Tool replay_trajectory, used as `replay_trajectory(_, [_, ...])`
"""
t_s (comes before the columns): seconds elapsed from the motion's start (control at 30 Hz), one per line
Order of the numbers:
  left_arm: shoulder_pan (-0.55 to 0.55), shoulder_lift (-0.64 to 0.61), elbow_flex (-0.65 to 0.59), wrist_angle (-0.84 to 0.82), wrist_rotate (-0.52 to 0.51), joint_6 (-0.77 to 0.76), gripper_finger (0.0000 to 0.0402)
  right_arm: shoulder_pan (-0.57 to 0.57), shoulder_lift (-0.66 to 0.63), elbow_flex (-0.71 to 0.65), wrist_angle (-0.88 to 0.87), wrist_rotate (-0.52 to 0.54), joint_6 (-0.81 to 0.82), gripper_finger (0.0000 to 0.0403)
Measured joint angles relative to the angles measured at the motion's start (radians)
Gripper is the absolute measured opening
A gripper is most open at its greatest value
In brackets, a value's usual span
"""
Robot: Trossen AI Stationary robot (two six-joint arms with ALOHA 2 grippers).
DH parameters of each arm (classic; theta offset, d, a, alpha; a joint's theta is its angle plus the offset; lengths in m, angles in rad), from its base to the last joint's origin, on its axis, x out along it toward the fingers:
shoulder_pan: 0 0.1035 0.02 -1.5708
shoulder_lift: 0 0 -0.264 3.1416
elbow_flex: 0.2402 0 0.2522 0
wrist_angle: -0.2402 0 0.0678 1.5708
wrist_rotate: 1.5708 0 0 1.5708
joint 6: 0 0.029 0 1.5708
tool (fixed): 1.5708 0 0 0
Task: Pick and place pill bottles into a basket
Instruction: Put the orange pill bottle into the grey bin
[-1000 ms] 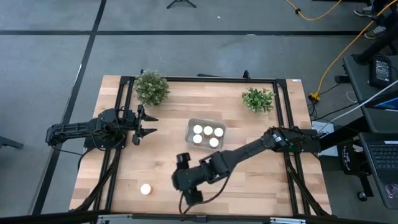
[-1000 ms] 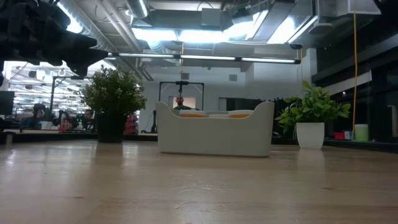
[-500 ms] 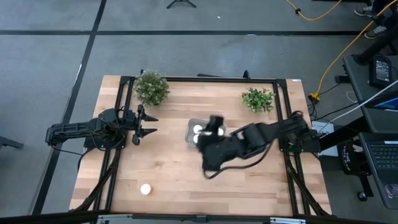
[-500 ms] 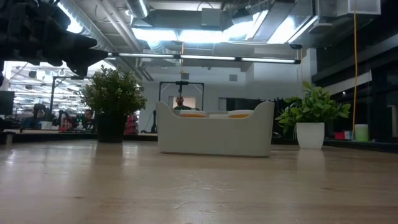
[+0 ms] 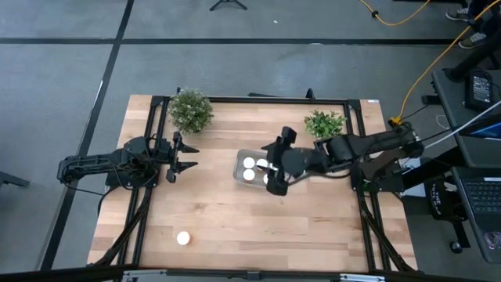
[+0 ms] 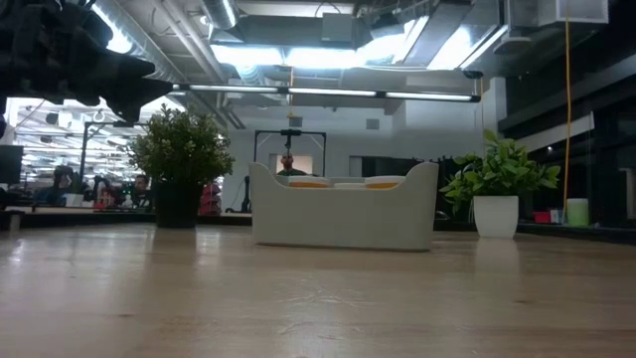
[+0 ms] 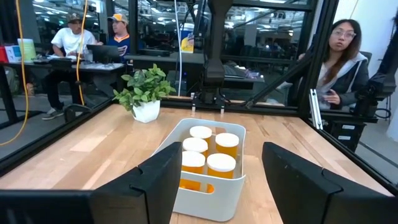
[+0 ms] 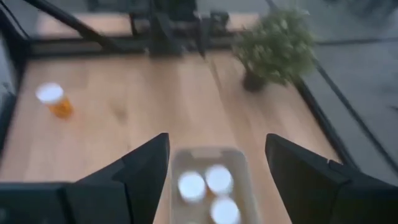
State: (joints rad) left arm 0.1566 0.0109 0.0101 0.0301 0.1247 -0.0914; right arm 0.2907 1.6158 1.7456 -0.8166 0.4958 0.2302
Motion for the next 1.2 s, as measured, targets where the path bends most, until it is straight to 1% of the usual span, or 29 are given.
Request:
replay_trajectory(0.1, [0.0, 0.0, 0.0, 0.0, 0.0, 0.0, 0.0218, -0.033, -0.073, -0.195, 0.295, -0.097, -0.07, 0.0267])
replay_trajectory(0.17, [0.0, 0.0, 0.0, 0.0, 0.0, 0.0, 0.0217, -0.052, -0.113, -0.294, 0.468, -0.147, -0.103, 0.0267])
replay_trajectory(0.2, [0.0, 0.0, 0.0, 0.0, 0.0, 0.0, 0.0217, -0.062, -0.133, -0.335, 0.534, -0.165, -0.11, 0.0267])
replay_trajectory(0.27, [0.0, 0.0, 0.0, 0.002, 0.0, 0.0, 0.0218, -0.084, -0.164, -0.396, 0.607, -0.18, -0.12, 0.0267])
replay_trajectory(0.37, [0.0, 0.0, -0.001, 0.019, -0.006, -0.004, 0.0219, -0.112, -0.191, -0.446, 0.627, -0.201, -0.119, 0.0267])
replay_trajectory(0.5, [0.0, 0.0, -0.001, 0.065, -0.011, -0.082, 0.0217, -0.128, -0.207, -0.457, 0.616, -0.261, -0.129, 0.0267])
replay_trajectory(0.53, [0.0, 0.0, -0.001, 0.077, -0.029, -0.091, 0.0218, -0.132, -0.207, -0.456, 0.62, -0.272, -0.132, 0.0267])
replay_trajectory(0.63, [0.0, 0.0, -0.001, 0.126, -0.137, -0.171, 0.0219, -0.147, -0.206, -0.453, 0.619, -0.291, -0.156, 0.0267])
replay_trajectory(0.7, [0.0, 0.0, -0.001, 0.186, -0.153, -0.235, 0.0218, -0.157, -0.206, -0.452, 0.618, -0.308, -0.169, 0.0267])
replay_trajectory(0.77, [0.0, 0.0, -0.001, 0.234, -0.164, -0.244, 0.0217, -0.172, -0.206, -0.452, 0.605, -0.335, -0.186, 0.0267])
replay_trajectory(0.9, [0.0, 0.0, -0.001, 0.333, -0.252, -0.268, 0.0218, -0.225, -0.217, -0.476, 0.598, -0.42, -0.213, 0.0267])
replay_trajectory(0.97, [0.0, 0.0, -0.001, 0.351, -0.288, -0.301, 0.0219, -0.257, -0.24, -0.517, 0.617, -0.456, -0.212, 0.0267])
replay_trajectory(1.03, [0.0, 0.0, -0.001, 0.346, -0.299, -0.329, 0.0218, -0.28, -0.287, -0.577, 0.651, -0.468, -0.209, 0.0267])
replay_trajectory(1.1, [0.0, 0.005, -0.001, 0.329, -0.302, -0.333, 0.0217, -0.294, -0.349, -0.649, 0.724, -0.471, -0.206, 0.0267])
replay_trajectory(1.2, [0.0, 0.006, -0.001, 0.323, -0.276, -0.37, 0.0218, -0.306, -0.446, -0.75, 0.839, -0.472, -0.182, 0.0267])
